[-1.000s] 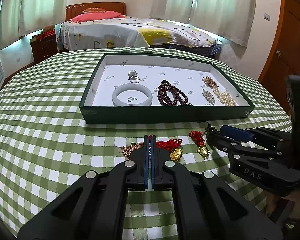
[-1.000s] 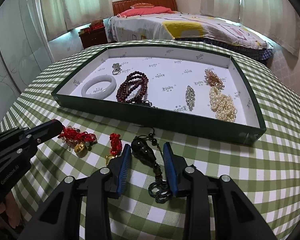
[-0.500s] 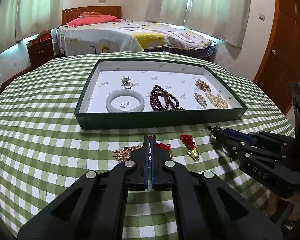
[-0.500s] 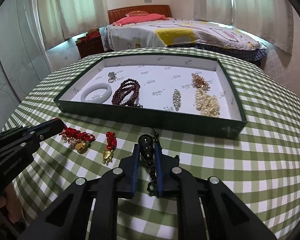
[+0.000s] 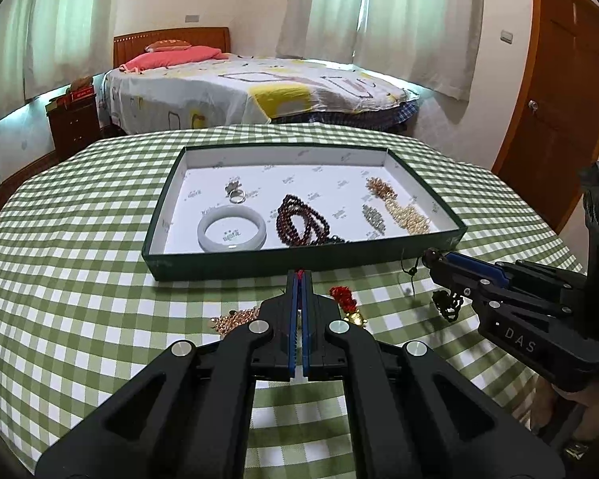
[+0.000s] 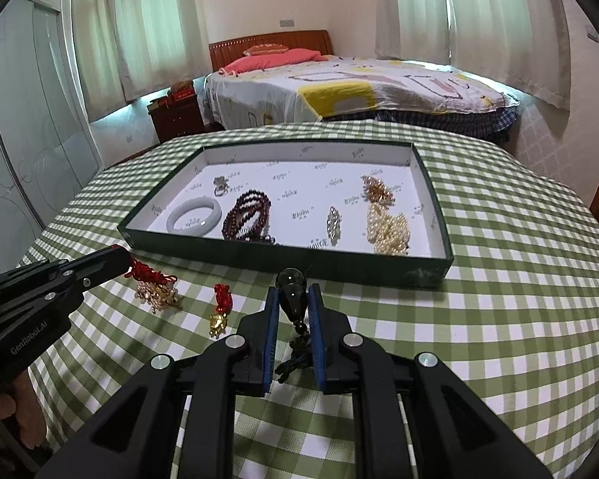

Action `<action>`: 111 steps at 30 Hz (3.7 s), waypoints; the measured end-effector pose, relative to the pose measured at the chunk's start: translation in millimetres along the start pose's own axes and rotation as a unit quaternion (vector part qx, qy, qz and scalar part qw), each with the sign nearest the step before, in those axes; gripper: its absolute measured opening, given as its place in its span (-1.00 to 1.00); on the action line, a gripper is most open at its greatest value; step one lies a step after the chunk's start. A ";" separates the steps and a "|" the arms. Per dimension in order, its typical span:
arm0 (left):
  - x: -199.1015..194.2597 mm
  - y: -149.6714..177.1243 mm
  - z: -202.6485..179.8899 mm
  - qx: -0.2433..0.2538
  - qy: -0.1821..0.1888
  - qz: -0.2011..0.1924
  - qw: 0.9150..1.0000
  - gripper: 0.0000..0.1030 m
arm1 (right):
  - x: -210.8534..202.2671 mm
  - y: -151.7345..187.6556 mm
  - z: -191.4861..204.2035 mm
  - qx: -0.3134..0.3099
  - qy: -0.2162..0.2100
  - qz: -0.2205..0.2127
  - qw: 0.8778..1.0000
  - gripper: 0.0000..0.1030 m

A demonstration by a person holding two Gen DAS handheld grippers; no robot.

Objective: Organize jewelry
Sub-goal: 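Lower the red charm and black pendant into the tray and open both grippers, then withdraw both open grippers from the tray toward the gold chain and red charm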

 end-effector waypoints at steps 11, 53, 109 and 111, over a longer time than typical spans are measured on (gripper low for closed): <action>-21.8 -28.4 -8.1 0.002 0.013 -0.032 0.999 -0.96 | -20.3 -20.2 3.6 0.006 -0.006 -0.031 0.999 -0.70; 174.8 -94.6 32.3 -0.002 -0.001 0.055 0.998 -0.96 | 131.9 -91.5 -26.9 -0.006 0.014 0.026 1.000 -0.70; 13.5 -19.5 74.1 -0.036 -0.070 -0.011 0.997 0.36 | 32.6 -12.7 27.5 -0.007 0.000 0.009 1.000 -0.13; 11.0 -13.6 76.9 -0.037 -0.073 -0.008 0.997 0.36 | 34.8 -7.7 33.1 -0.011 -0.004 0.014 1.000 -0.13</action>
Point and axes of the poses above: each gripper's, at about its wrist camera, not at the fingertips, and x roughly the way its jaws point, z to its left, y to its underside, the point moved 10 cm from there along x, roughly the way its jaws point, and after that the axes turned 2 degrees about -z, right-handed, at the moved point
